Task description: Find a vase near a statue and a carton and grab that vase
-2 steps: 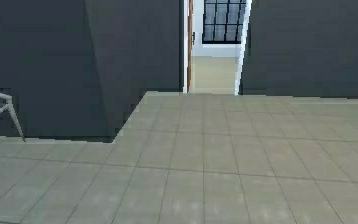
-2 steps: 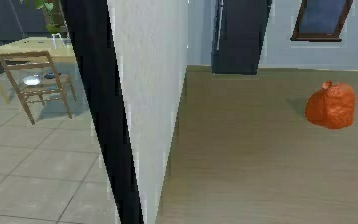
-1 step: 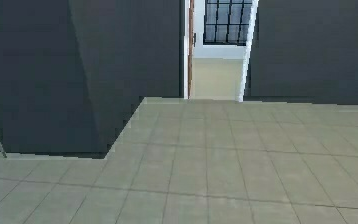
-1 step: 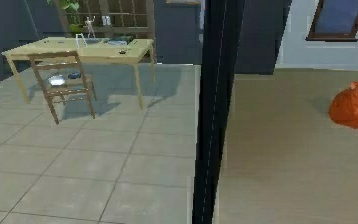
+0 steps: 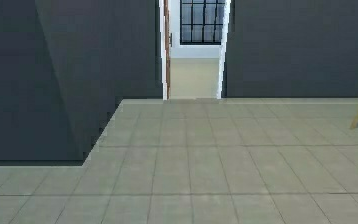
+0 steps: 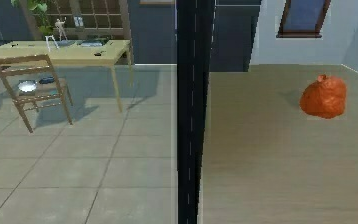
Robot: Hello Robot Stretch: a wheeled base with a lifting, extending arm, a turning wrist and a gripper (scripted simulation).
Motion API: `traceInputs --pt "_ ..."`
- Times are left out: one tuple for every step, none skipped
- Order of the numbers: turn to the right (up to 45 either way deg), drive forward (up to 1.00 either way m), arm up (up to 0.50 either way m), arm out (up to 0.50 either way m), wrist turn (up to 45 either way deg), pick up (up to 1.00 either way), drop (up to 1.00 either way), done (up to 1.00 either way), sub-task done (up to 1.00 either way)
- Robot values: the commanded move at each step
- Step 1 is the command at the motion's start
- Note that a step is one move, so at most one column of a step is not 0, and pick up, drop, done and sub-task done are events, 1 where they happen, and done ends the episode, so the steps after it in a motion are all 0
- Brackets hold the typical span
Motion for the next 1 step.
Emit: traceInputs --pt "0.0 0.15 0.0 0.0 0.0 0.0 0.0 0.0 0.0"
